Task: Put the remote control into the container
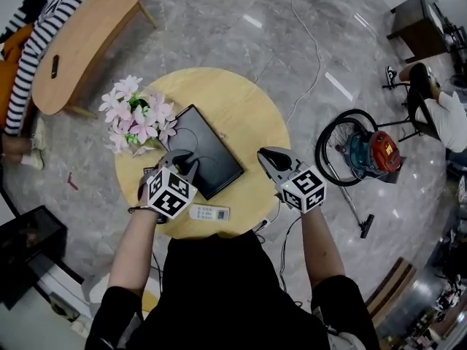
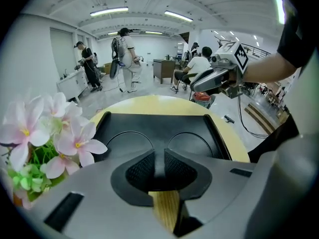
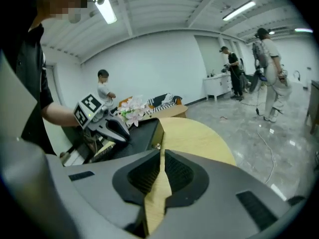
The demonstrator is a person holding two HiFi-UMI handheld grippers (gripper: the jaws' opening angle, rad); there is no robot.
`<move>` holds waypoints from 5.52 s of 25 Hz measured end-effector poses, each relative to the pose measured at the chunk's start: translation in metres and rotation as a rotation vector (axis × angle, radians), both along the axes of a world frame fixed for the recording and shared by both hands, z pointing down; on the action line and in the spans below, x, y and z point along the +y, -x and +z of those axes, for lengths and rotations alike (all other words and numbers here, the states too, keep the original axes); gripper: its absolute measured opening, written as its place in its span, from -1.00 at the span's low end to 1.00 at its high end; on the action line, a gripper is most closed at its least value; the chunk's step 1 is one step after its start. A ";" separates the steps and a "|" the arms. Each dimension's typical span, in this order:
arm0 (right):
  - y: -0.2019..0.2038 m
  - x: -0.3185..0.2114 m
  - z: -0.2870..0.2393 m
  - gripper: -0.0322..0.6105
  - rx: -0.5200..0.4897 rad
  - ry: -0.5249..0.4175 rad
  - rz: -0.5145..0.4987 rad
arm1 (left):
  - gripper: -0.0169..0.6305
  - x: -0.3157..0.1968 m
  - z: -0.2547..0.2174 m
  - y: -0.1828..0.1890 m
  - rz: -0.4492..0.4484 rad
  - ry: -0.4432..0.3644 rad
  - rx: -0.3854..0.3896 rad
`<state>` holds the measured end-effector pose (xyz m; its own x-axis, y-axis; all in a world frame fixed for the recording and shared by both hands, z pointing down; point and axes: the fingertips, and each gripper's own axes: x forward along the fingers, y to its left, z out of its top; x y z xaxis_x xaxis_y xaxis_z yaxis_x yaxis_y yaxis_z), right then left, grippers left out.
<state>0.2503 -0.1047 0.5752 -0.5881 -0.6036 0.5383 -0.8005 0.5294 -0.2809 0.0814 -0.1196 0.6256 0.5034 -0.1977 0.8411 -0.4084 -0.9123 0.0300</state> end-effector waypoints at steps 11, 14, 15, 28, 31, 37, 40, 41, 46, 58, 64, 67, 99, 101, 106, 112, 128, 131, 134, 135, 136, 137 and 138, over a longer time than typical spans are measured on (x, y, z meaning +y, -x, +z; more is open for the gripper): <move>0.044 -0.043 0.031 -0.86 0.300 -0.086 -0.491 | -0.75 -0.001 0.000 0.000 -0.045 0.049 0.024; 0.054 -0.047 0.042 -0.83 0.383 -0.106 -0.638 | -0.75 -0.001 -0.001 0.001 -0.058 0.048 0.023; 0.057 -0.047 0.045 -0.78 0.406 -0.112 -0.681 | -0.75 -0.001 -0.001 0.000 -0.060 0.047 0.021; 0.091 -0.050 0.081 -0.71 0.652 -0.229 -1.100 | -0.75 -0.003 -0.001 0.001 -0.058 0.030 0.001; 0.095 -0.050 0.085 -0.71 0.672 -0.228 -1.161 | -0.75 -0.003 -0.001 0.000 -0.057 0.032 -0.010; 0.098 -0.048 0.088 -0.71 0.711 -0.242 -1.270 | -0.75 -0.002 0.000 0.001 -0.051 0.042 -0.026; 0.097 -0.050 0.088 -0.71 0.711 -0.241 -1.284 | -0.75 -0.003 0.001 0.000 -0.037 0.052 -0.045; 0.097 -0.050 0.089 -0.71 0.707 -0.237 -1.283 | -0.75 -0.003 0.002 0.000 -0.036 0.055 -0.045; 0.097 -0.050 0.088 -0.69 0.678 -0.207 -1.288 | -0.75 -0.002 0.001 0.000 -0.038 0.052 -0.042; 0.062 -0.067 0.089 -0.70 0.713 -0.167 -1.262 | -0.75 -0.002 0.002 -0.001 -0.020 0.069 -0.077; 0.043 -0.077 0.087 -0.70 0.746 -0.153 -1.245 | -0.75 -0.001 0.001 -0.001 -0.020 0.099 -0.081; 0.043 -0.078 0.087 -0.69 0.734 -0.144 -1.238 | -0.75 -0.001 0.001 -0.001 -0.013 0.089 -0.093; -0.010 -0.102 0.099 -0.69 0.833 -0.102 -1.167 | -0.75 -0.003 0.004 0.000 -0.023 0.086 -0.115; -0.010 -0.102 0.100 -0.69 0.821 -0.096 -1.158 | -0.76 -0.003 0.004 0.000 -0.026 0.085 -0.115; -0.014 -0.102 0.100 -0.56 0.819 -0.072 -1.132 | -0.76 -0.003 0.005 0.001 -0.033 0.068 -0.121; -0.019 -0.101 0.075 -0.52 0.837 -0.137 -1.073 | -0.76 -0.002 0.003 0.001 -0.040 0.066 -0.125; 0.020 -0.033 -0.046 -0.53 0.350 -0.234 -0.353 | -0.76 -0.001 0.002 0.001 -0.093 -0.006 0.035; 0.031 -0.012 -0.064 -0.53 0.231 -0.228 -0.197 | -0.84 -0.010 -0.007 0.008 -0.165 -0.017 0.151; 0.046 0.008 -0.078 -0.53 0.179 -0.234 -0.094 | -0.92 -0.014 -0.038 0.019 -0.185 -0.088 0.253; 0.051 0.015 -0.082 -0.53 0.178 -0.241 -0.072 | -0.92 -0.012 -0.051 0.022 -0.184 -0.109 0.294; 0.056 0.021 -0.087 -0.53 0.179 -0.250 -0.054 | -0.92 -0.009 -0.065 0.024 -0.182 -0.127 0.335; 0.062 0.027 -0.094 -0.53 0.177 -0.262 -0.034 | -0.92 -0.005 -0.079 0.027 -0.179 -0.142 0.377; 0.068 0.031 -0.100 -0.53 0.171 -0.275 -0.010 | -0.92 0.000 -0.093 0.031 -0.174 -0.157 0.418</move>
<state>0.1825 -0.0737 0.4747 -0.5094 -0.7349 0.4477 -0.8183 0.5747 0.0122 0.0505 -0.1201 0.5328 0.7404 -0.4177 0.5266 -0.5380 -0.8379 0.0919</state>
